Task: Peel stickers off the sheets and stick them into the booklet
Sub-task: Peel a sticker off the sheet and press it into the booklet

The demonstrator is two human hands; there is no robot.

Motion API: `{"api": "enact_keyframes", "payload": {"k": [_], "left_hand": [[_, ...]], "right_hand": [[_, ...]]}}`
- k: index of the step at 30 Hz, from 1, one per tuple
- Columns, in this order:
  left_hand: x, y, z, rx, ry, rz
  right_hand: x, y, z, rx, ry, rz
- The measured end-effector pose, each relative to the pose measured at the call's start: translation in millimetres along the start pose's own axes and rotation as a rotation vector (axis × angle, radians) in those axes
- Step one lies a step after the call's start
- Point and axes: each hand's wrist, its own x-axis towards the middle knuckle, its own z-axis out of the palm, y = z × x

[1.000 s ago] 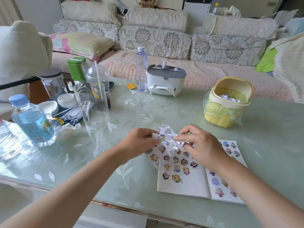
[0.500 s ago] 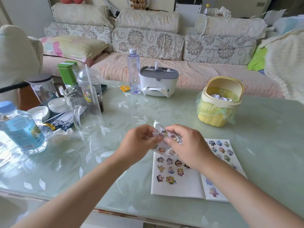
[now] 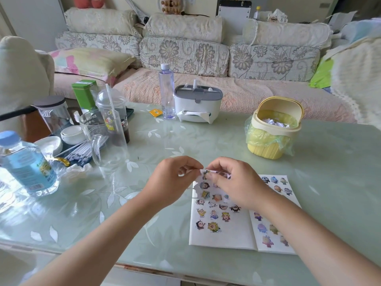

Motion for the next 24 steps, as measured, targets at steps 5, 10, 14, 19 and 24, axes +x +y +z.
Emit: {"api": "enact_keyframes", "payload": {"k": [5, 10, 14, 19, 24], "left_hand": [[-2, 6, -2, -0.021, -0.078, -0.018], [1, 7, 1, 0.02, -0.05, 0.003], [3, 14, 3, -0.139, -0.076, -0.106], [4, 13, 11, -0.49, -0.07, -0.378], [4, 15, 17, -0.66, -0.073, -0.499]], "right_hand": [[3, 2, -3, 0.033, 0.082, -0.026], [2, -1, -5, 0.087, 0.128, 0.01], [2, -2, -8, 0.063, 0.179, -0.029], [5, 2, -8, -0.495, 0.514, -0.357], [1, -4, -3, -0.465, 0.509, -0.431]]}}
